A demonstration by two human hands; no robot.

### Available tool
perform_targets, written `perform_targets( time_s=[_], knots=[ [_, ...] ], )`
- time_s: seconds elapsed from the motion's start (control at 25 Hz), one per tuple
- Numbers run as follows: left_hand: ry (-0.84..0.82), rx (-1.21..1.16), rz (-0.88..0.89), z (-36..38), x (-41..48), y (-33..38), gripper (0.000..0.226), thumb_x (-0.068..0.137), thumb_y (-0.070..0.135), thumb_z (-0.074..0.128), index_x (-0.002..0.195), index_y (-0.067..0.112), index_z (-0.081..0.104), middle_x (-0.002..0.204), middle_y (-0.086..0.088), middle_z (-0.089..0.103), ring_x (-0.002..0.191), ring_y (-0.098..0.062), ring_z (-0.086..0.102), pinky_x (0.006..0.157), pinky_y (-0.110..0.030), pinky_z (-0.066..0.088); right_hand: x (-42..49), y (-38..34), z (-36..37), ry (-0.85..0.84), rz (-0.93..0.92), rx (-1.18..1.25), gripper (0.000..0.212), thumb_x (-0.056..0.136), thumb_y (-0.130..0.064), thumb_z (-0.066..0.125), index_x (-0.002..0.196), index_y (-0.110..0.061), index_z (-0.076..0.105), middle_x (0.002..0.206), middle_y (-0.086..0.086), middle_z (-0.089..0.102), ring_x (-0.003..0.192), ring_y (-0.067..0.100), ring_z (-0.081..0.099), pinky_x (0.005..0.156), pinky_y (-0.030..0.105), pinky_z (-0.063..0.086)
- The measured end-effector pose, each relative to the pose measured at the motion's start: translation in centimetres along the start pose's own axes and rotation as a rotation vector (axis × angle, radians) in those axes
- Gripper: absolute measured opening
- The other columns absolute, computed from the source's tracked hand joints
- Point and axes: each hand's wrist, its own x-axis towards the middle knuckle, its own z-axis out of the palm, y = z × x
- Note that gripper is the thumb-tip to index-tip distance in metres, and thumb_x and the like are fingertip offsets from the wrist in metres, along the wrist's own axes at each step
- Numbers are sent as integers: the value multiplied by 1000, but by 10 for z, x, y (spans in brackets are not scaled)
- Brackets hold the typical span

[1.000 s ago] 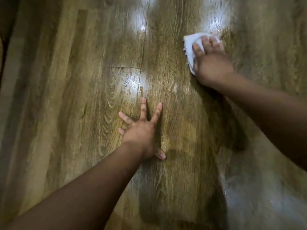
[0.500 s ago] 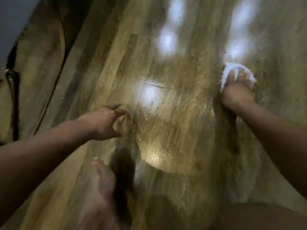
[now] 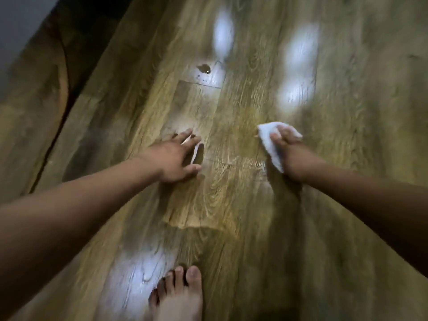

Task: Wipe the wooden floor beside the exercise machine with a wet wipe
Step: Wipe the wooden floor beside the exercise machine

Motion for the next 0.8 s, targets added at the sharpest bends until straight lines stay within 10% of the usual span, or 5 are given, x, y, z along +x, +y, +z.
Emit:
perform_targets(
  time_s=[0.16, 0.28, 0.44, 0.56, 0.8],
  knots=[
    [339, -131, -10, 14, 68, 4, 65, 95, 59, 41, 150, 25, 33, 159, 0, 29, 146, -31, 23, 120, -47, 17, -18, 112, -21, 194, 603, 100, 68, 83, -45, 28, 139, -9, 40, 152, 24, 32, 142, 39, 28, 114, 52, 31],
    [471, -134, 36, 35, 82, -5, 64, 92, 59, 38, 145, 22, 44, 156, -2, 37, 145, -33, 25, 119, -56, 12, 34, 59, -35, 333, 416, 199, 56, 81, -32, 31, 118, -3, 60, 132, 29, 53, 136, 37, 39, 117, 40, 26],
    [510, -167, 74, 38, 89, -7, 64, 87, 53, 45, 137, 15, 53, 150, -8, 44, 138, -39, 32, 117, -61, 13, 129, -102, -24, 123, 61, 160, 65, 92, -31, 32, 155, -21, 24, 166, 10, 6, 152, 30, -3, 121, 43, -5],
    [515, -178, 93, 33, 91, -8, 63, 84, 50, 50, 134, 13, 56, 147, -10, 47, 135, -42, 35, 117, -61, 12, 151, -111, -28, 26, -47, 130, 58, 102, -29, 37, 156, -27, 17, 166, 3, 1, 153, 29, -5, 123, 45, 1],
    [439, -150, 74, 26, 90, -10, 68, 85, 51, 49, 143, 16, 44, 151, -8, 41, 138, -41, 30, 118, -62, 7, 55, 50, -41, 113, 582, 144, 77, 93, -50, 11, 156, -6, 16, 164, 19, 3, 152, 36, 2, 123, 50, 12]
  ],
)
